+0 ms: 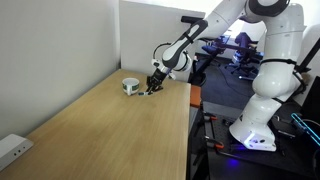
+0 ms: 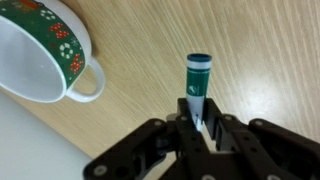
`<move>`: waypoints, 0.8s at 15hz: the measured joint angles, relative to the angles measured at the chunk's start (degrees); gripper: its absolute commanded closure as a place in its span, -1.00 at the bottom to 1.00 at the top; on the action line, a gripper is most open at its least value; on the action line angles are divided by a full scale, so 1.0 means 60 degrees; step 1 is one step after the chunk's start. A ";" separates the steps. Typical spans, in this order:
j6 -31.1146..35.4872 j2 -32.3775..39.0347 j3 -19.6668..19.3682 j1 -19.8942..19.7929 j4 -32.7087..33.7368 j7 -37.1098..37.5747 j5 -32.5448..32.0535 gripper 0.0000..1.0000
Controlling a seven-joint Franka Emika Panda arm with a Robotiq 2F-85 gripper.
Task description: Pick up the marker and place it in the cup
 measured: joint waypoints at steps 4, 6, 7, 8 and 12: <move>0.0025 -0.0204 -0.0649 0.0713 0.0010 0.0794 -0.0083 0.90; 0.0135 -0.0318 -0.0845 0.1044 0.0049 0.1252 -0.0083 0.90; 0.0262 -0.0337 -0.0857 0.1153 0.0092 0.1466 -0.0067 0.90; 0.0368 -0.0341 -0.0857 0.1242 0.0147 0.1653 -0.0046 0.90; 0.0687 -0.0334 -0.0760 0.1407 0.0440 0.2253 0.0174 0.90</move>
